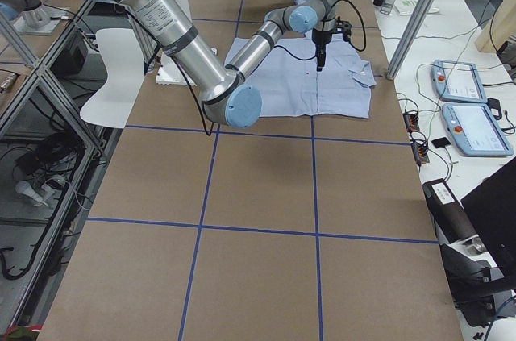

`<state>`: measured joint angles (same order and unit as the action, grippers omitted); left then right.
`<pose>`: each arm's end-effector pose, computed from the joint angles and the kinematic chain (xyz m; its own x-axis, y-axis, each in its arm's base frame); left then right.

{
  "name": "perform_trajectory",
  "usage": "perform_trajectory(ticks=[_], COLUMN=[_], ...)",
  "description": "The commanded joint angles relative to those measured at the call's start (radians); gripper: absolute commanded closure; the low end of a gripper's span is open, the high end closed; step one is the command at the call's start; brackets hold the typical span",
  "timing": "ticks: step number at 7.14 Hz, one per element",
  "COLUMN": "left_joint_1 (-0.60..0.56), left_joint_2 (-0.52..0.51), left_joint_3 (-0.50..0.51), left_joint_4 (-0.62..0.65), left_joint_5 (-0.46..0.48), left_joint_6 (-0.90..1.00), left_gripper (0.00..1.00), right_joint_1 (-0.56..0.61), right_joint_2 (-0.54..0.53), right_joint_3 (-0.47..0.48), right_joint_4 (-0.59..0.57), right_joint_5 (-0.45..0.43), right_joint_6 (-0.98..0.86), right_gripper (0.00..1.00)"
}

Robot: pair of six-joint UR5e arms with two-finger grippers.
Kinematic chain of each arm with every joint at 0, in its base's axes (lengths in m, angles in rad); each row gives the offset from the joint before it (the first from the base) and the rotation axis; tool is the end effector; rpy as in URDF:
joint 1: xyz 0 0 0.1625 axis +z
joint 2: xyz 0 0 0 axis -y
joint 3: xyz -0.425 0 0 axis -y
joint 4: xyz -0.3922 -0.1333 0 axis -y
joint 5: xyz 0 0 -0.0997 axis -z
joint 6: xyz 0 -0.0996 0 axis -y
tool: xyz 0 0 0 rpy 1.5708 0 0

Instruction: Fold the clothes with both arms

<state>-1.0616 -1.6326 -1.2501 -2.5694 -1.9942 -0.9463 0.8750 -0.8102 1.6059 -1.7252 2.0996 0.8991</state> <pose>0.1827 -0.5167 0.6870 0.6786 -0.1220 -0.7243 0.3257 0.9338 0.1479 -0.3842 -0.5896 0.1995 0.6941 -0.0071 0.7199 -0.0477 0.9973 0.0558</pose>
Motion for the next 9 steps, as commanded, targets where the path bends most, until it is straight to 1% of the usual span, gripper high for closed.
perform_trajectory(ticks=[1,2,3,4,5,7,8,9], left_joint_1=[0.000,0.000,0.000,0.000,0.000,-0.003,-0.005,-0.023], left_joint_2=[0.000,0.000,0.000,0.000,-0.001,0.000,-0.009,-0.015], left_joint_3=[0.005,0.005,0.003,0.000,-0.011,-0.044,-0.075,-0.148], left_joint_4=[0.000,0.000,0.002,0.003,0.005,0.014,0.041,0.116], left_joint_5=[0.000,0.000,0.002,0.002,-0.003,-0.009,-0.021,-0.067], left_joint_6=[0.000,0.000,0.000,0.000,0.000,0.001,0.001,0.001], left_gripper=[0.56,0.64,0.74,0.90,1.00,1.00,1.00,1.00], right_joint_1=[-0.001,-0.001,0.001,0.001,0.002,0.004,0.010,0.021], right_joint_2=[-0.009,-0.009,-0.009,-0.015,-0.024,-0.050,-0.070,-0.110], right_joint_3=[0.008,0.008,0.008,0.009,0.015,0.037,0.052,0.080], right_joint_4=[0.001,0.001,-0.001,0.001,0.001,0.001,-0.001,-0.004], right_joint_5=[-0.001,-0.001,-0.001,0.000,0.000,0.000,0.000,0.005], right_joint_6=[0.000,0.000,0.000,0.000,-0.015,-0.028,-0.028,-0.035], right_gripper=[0.00,0.00,0.00,0.00,0.00,0.00,0.00,0.00])
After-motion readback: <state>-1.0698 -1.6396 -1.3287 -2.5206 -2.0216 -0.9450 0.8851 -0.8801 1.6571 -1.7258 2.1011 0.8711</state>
